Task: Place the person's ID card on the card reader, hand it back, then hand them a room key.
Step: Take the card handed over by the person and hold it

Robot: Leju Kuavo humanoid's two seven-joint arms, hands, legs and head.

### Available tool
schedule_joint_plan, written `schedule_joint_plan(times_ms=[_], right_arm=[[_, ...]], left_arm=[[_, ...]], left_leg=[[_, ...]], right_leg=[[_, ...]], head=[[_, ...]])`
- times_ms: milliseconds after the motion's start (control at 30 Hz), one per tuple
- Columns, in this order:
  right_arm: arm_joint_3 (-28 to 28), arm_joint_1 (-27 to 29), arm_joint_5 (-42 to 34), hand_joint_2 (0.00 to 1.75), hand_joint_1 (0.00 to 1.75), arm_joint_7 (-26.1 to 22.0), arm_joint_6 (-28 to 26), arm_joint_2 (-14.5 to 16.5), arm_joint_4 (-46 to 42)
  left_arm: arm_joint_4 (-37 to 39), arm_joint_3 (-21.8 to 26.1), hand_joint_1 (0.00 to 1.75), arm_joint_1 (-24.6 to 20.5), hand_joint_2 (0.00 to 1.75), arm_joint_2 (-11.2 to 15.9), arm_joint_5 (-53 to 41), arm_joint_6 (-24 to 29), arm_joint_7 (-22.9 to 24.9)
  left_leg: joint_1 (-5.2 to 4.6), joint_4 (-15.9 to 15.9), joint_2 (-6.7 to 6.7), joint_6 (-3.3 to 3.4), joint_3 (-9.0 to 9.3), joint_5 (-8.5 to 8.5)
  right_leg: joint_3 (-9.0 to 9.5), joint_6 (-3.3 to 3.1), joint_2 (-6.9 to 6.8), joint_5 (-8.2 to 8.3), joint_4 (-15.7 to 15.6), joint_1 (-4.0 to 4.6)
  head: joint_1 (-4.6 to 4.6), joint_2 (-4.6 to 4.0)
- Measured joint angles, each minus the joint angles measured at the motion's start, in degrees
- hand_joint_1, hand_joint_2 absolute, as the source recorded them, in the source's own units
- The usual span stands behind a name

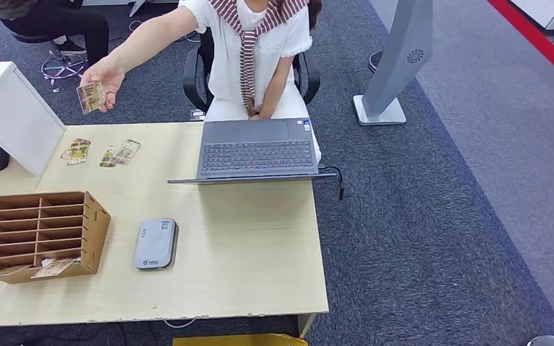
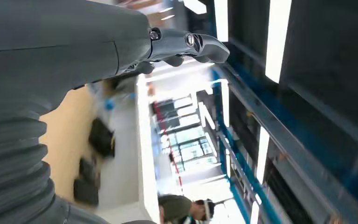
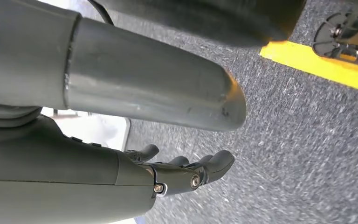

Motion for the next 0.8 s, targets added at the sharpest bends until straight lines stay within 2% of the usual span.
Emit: schedule_joint_plan(times_ms=[100,167,233,300,400,500,600,800], right_arm=[[0.9,-0.5,1.6,0.00,0.00,0.0,1.0,0.0,0.0],[1.5,-0.7,2.5,0.00,0.00,0.1,1.6,0.0,0.0],[2.2,-0.8,3.7,0.00,0.00,0.3,2.2,0.0,0.0],[2.9,-1.0,4.6,0.00,0.00,0.7,2.8,0.0,0.0],[3.7,-1.4,5.3,0.00,0.00,1.0,3.2,0.0,0.1],[4.1,-1.4,5.4,0.00,0.00,1.2,3.3,0.0,0.1],[4.6,-1.4,5.4,0.00,0.00,1.2,3.3,0.0,0.1],[5.0,-1.4,6.1,0.00,0.00,1.3,3.5,-0.1,0.1]], left_arm=[[10.3,-2.2,0.00,-8.3,1.75,8.1,-24.3,0.5,15.2],[19.5,-4.2,0.00,-16.2,1.75,13.3,-34.1,-2.4,23.7],[30.1,-6.6,0.00,-25.7,1.75,17.3,-40.1,-6.2,29.3],[41.3,-9.5,0.00,-35.8,1.75,19.7,-44.5,-8.3,32.5],[54.4,-13.2,0.00,-46.9,1.75,20.8,-47.1,-8.8,34.3],[62.5,-15.9,0.00,-52.5,1.75,21.0,-47.7,-8.8,35.2],[67.0,-17.6,0.00,-54.8,1.75,21.2,-47.8,-8.8,35.8],[70.7,-19.0,0.00,-56.2,1.75,21.6,-48.0,-10.0,36.6]], left_leg=[[-0.01,0.0,-0.04,-0.20,-0.04,0.24],[-0.01,0.0,-0.03,-0.38,-0.17,0.46],[0.00,0.0,-0.02,-0.49,-0.40,0.76],[0.04,0.0,0.00,-0.54,-0.75,1.05],[0.08,0.0,0.33,-0.60,-1.01,1.20],[0.07,0.0,0.60,-0.61,-0.99,1.20],[0.07,0.0,0.61,-0.62,-1.01,1.19],[0.11,0.0,0.57,-0.66,-1.09,1.17]], right_leg=[[-0.08,-0.16,-0.04,0.18,0.0,0.02],[-0.24,-0.31,-0.02,0.43,0.0,0.08],[-0.51,-0.39,-0.01,0.72,0.0,0.13],[-0.80,-0.44,-0.01,1.06,0.0,0.13],[-1.03,-0.52,0.24,1.39,0.0,0.09],[-1.10,-0.50,0.52,1.45,0.0,0.08],[-1.17,-0.50,0.56,1.44,0.0,0.10],[-1.25,-0.51,0.55,1.42,0.0,0.12]], head=[[0.00,-0.01],[-0.03,-0.01],[-0.10,-0.01],[-0.15,-0.01],[-0.17,0.00],[-0.20,-0.01],[-0.21,0.00],[-0.21,0.00]])
